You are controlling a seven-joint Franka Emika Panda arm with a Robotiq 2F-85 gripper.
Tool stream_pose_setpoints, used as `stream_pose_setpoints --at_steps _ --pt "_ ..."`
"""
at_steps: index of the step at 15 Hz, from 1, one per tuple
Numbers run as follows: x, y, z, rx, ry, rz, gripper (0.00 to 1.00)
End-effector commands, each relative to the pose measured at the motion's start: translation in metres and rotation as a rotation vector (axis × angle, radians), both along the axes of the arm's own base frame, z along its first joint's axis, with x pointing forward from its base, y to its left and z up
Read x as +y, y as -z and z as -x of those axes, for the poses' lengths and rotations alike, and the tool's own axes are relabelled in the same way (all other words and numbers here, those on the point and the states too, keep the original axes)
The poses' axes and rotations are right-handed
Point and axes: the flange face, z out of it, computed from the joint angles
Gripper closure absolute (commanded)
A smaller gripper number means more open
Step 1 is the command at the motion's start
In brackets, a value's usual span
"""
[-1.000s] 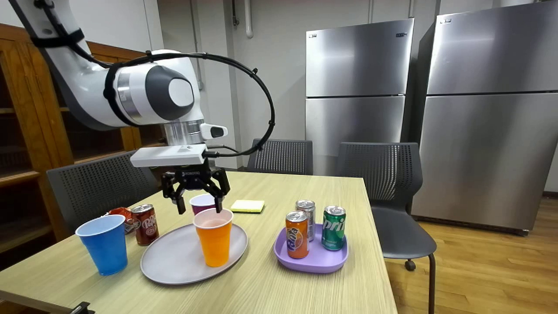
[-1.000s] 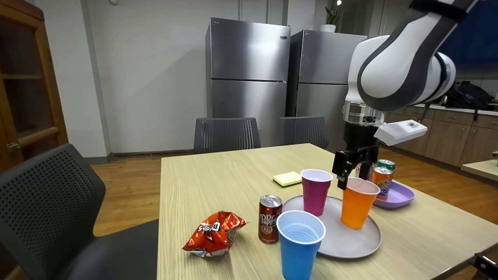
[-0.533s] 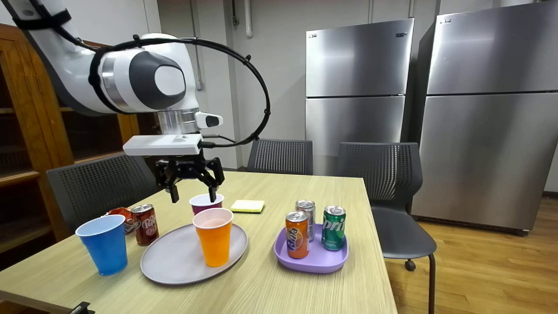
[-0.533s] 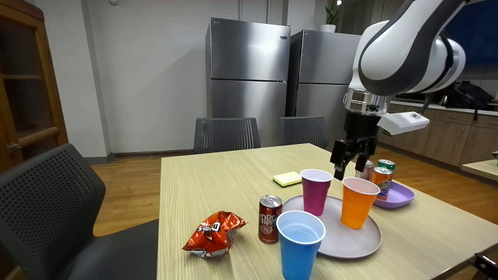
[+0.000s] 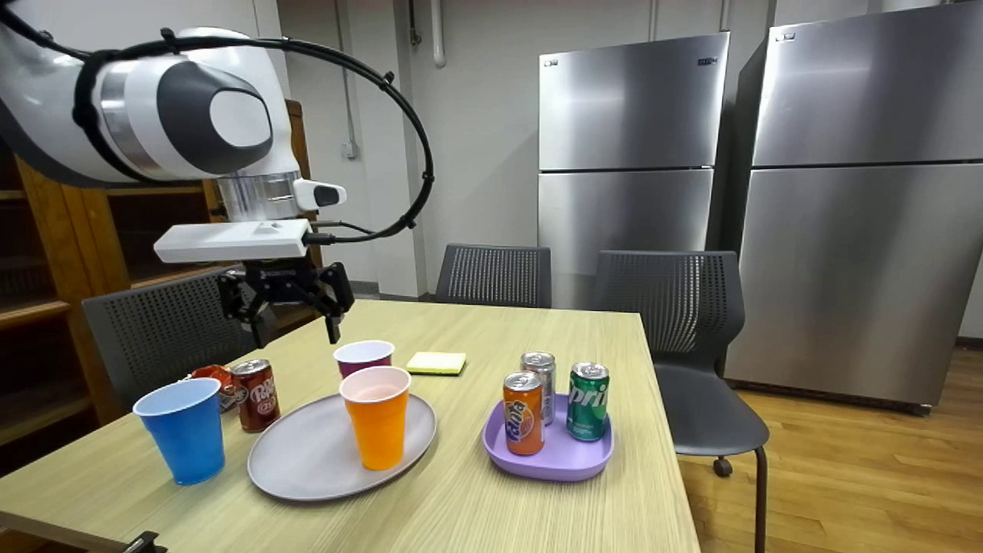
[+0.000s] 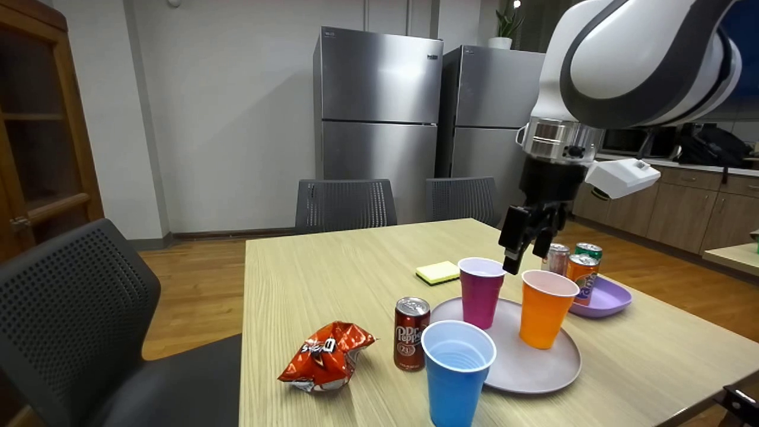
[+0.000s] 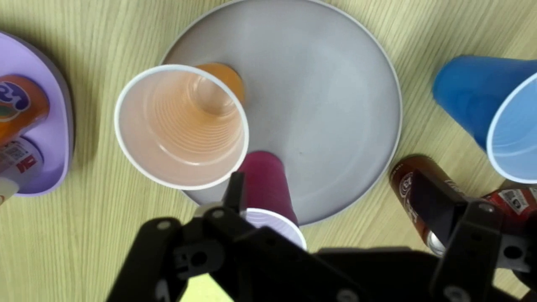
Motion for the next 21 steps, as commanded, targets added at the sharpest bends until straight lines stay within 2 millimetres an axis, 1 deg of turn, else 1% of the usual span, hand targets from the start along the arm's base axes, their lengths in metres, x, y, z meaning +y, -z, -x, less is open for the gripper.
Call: stream_pose_setpoints --at_steps 1,2,4,7,8,10,16,21 --pt "0.022 -0.013 0.019 -0.023 -0.046 -0.013 0.00" --pt "0.028 -0.014 0.021 -0.025 -0.057 -0.014 0.00" --pt "0.042 -0.018 0.014 -0.025 -0.078 -0.019 0.00" --pt "0.056 -0.016 0.023 -0.018 -0.103 -0.017 0.00" --pt "0.048 -0.011 0.014 -0.020 -0.100 -0.012 0.00" --pt "0.054 -0.010 0.016 -0.018 -0.112 -0.011 0.00" --pt "0.054 -0.010 0.016 -0.018 -0.112 -0.011 0.00" --pt "0.072 -0.017 0.013 -0.036 -0.128 -0.030 0.00"
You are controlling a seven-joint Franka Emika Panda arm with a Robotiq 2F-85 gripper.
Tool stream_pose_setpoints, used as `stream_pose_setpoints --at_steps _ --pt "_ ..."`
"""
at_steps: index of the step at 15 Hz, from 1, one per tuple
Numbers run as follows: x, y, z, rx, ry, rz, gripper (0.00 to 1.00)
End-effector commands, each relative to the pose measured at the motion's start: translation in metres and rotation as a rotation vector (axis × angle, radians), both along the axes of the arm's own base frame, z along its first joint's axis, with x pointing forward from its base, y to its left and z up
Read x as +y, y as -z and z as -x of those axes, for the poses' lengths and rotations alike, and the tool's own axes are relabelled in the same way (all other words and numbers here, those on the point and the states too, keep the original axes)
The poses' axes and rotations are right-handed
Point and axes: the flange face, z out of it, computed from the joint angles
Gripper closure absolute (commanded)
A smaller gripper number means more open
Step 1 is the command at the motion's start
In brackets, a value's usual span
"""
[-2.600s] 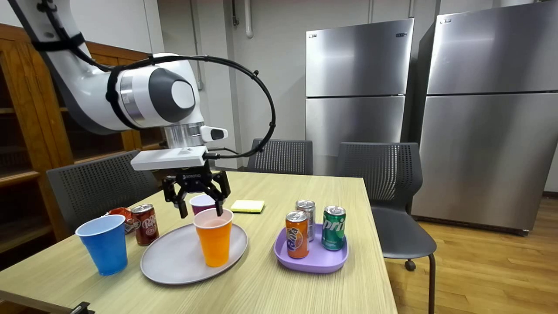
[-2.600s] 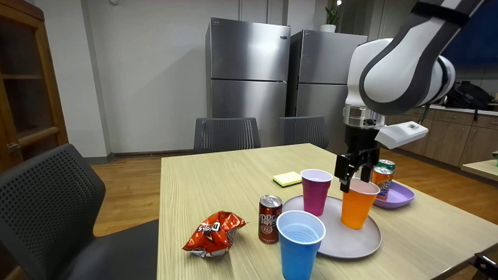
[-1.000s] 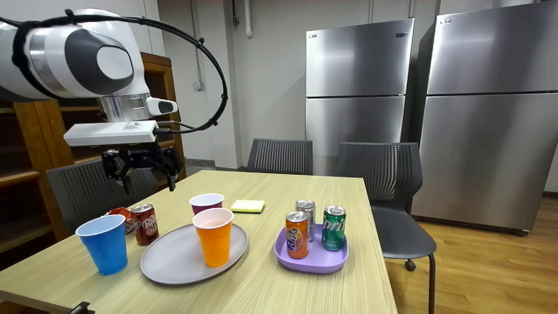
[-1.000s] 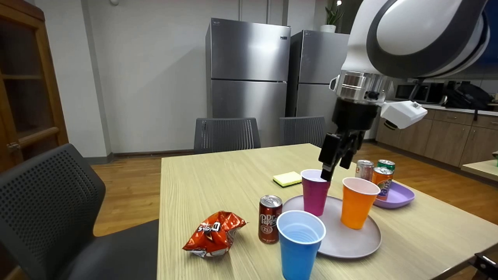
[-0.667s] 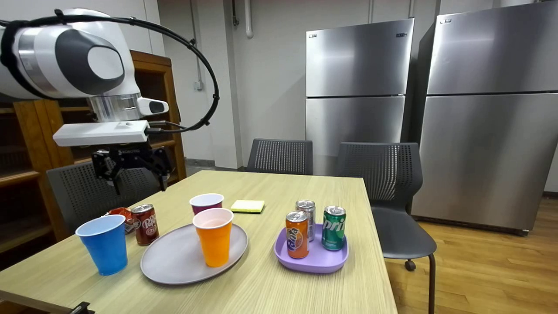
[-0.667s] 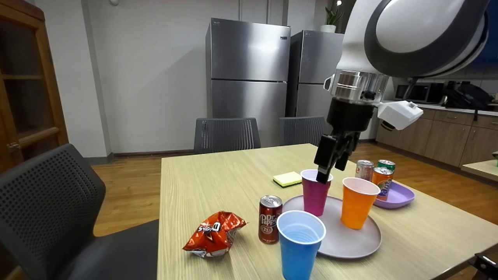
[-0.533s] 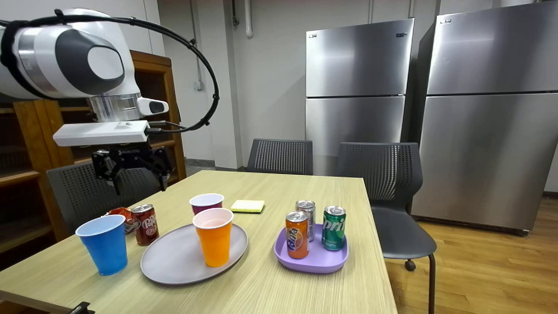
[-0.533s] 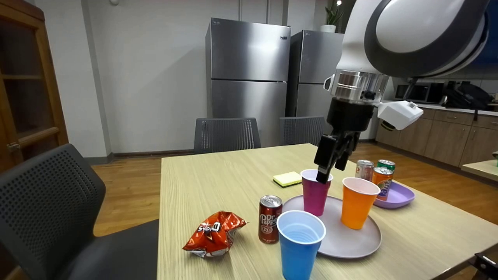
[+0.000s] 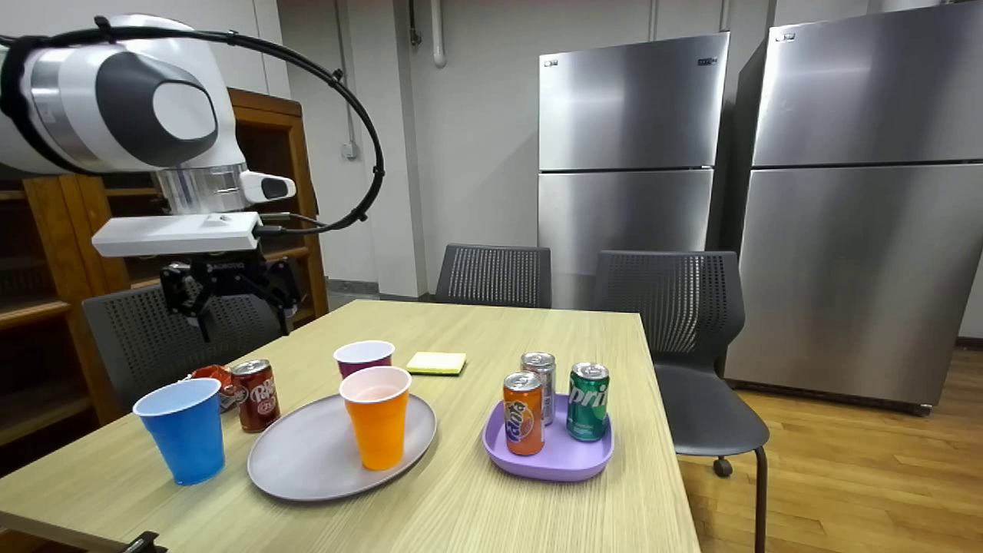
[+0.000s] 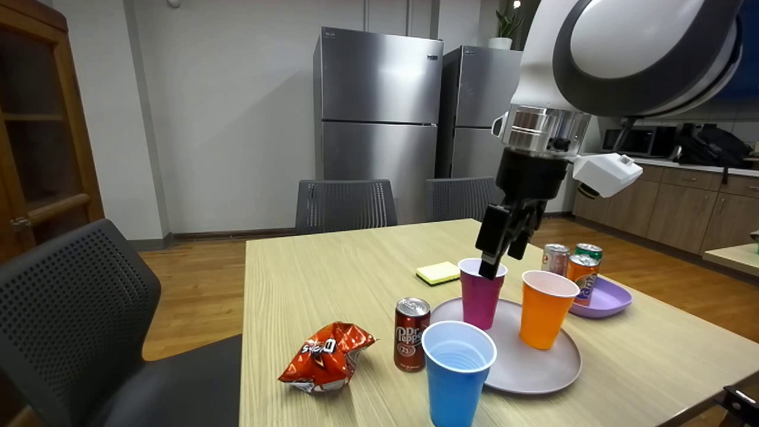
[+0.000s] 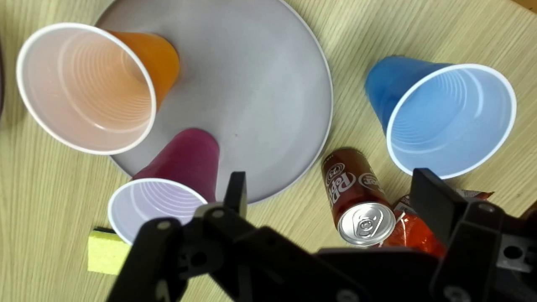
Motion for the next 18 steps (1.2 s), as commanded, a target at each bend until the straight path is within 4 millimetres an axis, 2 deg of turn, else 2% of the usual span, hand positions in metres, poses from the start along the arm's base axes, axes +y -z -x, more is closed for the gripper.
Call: stream_pose_setpoints --at_steps 1,8,13,18 --pt "0.019 -0.007 -0.003 -0.010 -0.023 -0.013 0.00" --pt "0.047 -0.008 -0.020 -0.026 -0.057 0.002 0.00" --pt "0.069 0.006 -0.037 -0.010 -0.086 -0.003 0.00" --pt "0.081 0.021 -0.054 0.010 -0.105 0.010 0.00"
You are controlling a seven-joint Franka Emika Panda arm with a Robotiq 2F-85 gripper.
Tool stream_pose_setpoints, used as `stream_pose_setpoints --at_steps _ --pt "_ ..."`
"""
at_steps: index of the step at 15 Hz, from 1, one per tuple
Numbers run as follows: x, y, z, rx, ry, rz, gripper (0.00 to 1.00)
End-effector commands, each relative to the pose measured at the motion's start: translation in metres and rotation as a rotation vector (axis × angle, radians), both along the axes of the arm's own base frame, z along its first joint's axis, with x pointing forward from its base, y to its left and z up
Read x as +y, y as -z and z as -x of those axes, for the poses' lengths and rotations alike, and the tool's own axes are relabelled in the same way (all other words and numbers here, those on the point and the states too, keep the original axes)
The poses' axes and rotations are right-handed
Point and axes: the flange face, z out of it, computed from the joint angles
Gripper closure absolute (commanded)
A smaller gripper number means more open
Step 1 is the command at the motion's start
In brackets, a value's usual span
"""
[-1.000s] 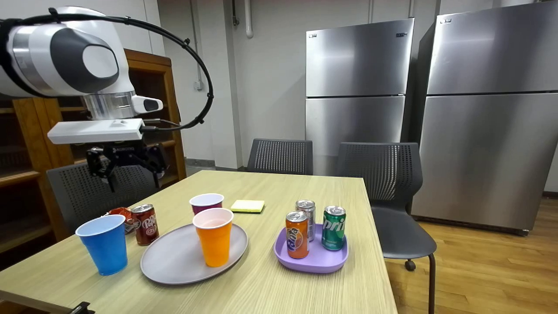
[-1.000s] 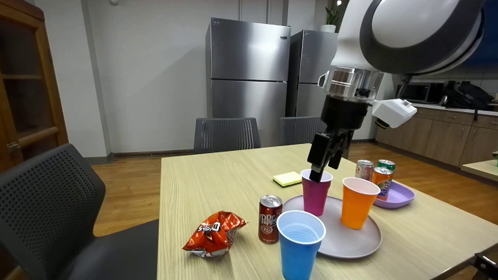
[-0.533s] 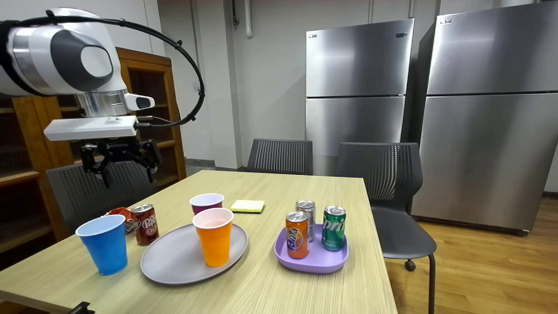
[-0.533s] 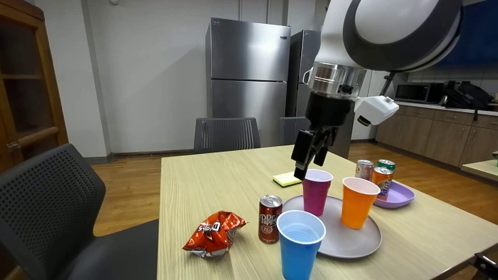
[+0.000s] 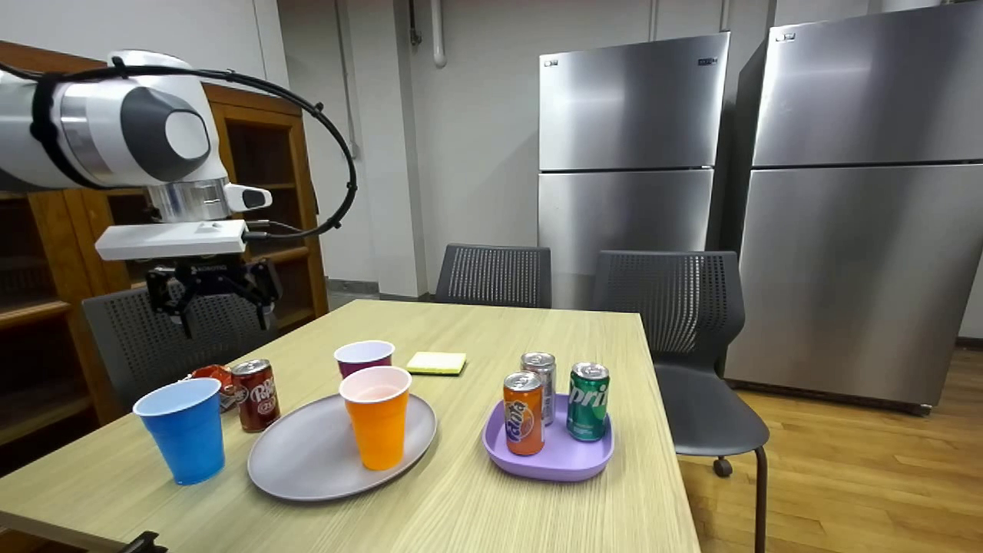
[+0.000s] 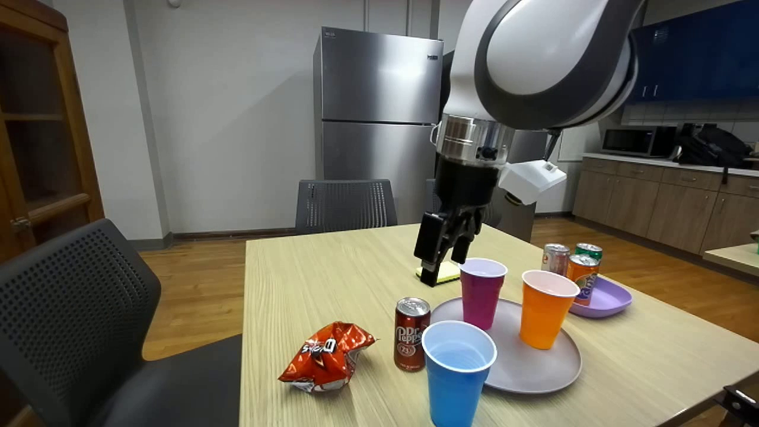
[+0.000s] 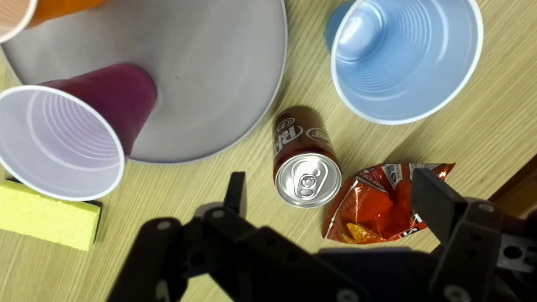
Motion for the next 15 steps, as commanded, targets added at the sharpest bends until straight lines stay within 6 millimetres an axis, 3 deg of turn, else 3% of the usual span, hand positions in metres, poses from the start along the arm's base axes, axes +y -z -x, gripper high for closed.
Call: stream_pose_setpoints --at_steps 1,9,15 --pt "0.014 0.010 -0.017 0.001 -0.001 0.017 0.00" --pt "0.029 0.033 -0.033 0.021 -0.017 0.051 0.00" --pt "0.034 0.039 -0.040 0.033 -0.010 0.050 0.00"
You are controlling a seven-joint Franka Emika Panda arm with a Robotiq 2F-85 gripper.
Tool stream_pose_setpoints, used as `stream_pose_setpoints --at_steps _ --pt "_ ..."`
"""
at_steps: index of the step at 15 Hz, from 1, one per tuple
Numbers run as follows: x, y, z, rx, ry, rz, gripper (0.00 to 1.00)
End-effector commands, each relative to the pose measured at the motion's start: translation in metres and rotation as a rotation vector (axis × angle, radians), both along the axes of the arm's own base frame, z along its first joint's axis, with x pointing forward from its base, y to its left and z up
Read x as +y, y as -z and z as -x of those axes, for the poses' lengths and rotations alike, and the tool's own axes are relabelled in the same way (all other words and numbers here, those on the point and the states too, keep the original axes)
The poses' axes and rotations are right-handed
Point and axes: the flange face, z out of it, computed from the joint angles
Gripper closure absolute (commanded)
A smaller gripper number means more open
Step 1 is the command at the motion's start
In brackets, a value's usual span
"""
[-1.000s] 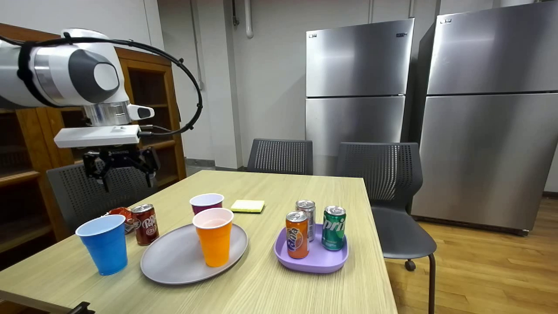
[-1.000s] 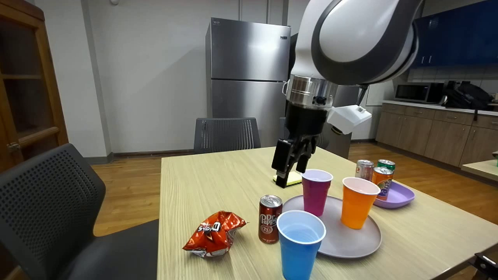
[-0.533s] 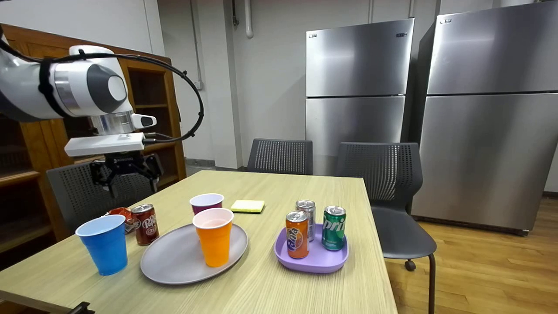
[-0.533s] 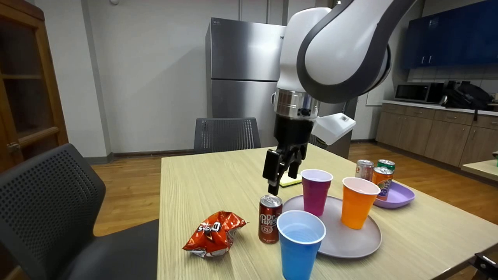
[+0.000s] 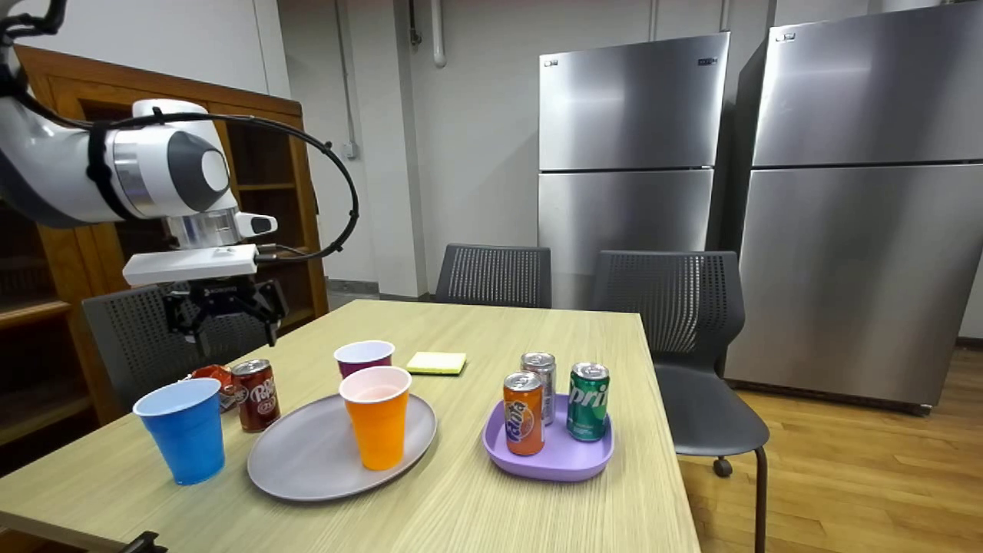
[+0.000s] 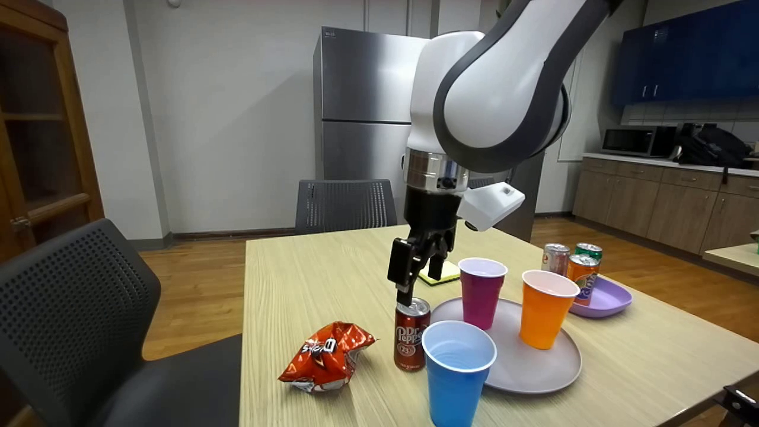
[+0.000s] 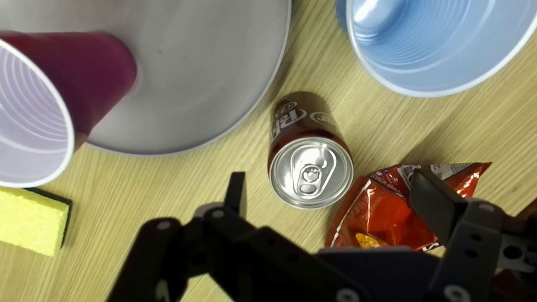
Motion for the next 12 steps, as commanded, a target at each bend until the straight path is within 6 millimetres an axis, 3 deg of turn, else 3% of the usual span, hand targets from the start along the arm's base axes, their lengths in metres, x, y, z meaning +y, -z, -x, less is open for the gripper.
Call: stream_pose_setpoints --at_steps 1,12 --pt "0.0004 0.0003 -0.0013 0.002 0.001 -0.001 0.00" --pt "0.0016 0.0030 -0.0038 0.005 0.004 -0.002 0.00"
